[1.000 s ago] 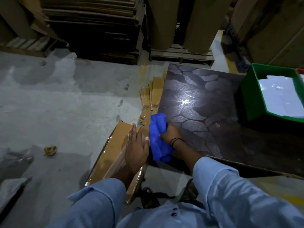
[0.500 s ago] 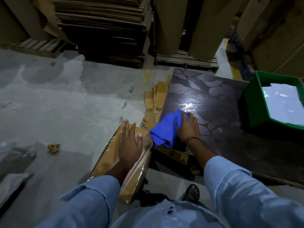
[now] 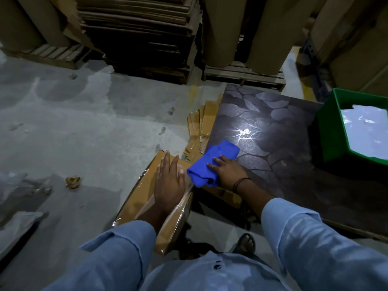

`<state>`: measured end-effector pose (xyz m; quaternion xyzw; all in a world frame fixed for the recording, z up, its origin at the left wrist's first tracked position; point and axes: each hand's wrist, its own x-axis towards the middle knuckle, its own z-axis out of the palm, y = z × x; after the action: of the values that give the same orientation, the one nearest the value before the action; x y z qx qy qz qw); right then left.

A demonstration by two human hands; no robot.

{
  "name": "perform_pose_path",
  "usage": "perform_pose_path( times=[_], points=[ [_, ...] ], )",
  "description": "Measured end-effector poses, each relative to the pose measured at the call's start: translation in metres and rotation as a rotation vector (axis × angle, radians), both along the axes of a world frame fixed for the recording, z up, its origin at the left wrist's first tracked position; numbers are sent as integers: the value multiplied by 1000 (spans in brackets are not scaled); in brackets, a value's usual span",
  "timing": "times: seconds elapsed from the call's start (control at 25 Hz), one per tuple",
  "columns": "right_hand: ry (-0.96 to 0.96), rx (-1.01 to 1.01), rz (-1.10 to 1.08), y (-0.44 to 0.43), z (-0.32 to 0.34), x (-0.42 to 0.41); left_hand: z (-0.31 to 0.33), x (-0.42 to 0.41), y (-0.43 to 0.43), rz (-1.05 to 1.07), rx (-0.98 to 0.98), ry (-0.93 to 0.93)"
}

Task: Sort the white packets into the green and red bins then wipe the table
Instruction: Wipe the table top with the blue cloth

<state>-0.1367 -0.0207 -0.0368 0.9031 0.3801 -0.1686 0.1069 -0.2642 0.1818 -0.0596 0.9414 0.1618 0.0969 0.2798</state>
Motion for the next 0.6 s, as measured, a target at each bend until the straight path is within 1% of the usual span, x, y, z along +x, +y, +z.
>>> perform_pose_path(
  times=[0.16,0.28,0.36,0.48,0.6],
  points=[
    [-77,141,156,44,-7,-25,-3,-16,27,159,25,20],
    [-199,221,251,81,-11,-44,-3,-39,53,226,71,-59],
    [-217,239,275,103,-16,-55,-4,-54,69,266,128,-68],
    [-130,108,303,121,-41,-82,-9,-78,86,308,138,42],
    [84,-63,355,118,-70,-109,-21,-103,85,284,120,130]
  ],
)
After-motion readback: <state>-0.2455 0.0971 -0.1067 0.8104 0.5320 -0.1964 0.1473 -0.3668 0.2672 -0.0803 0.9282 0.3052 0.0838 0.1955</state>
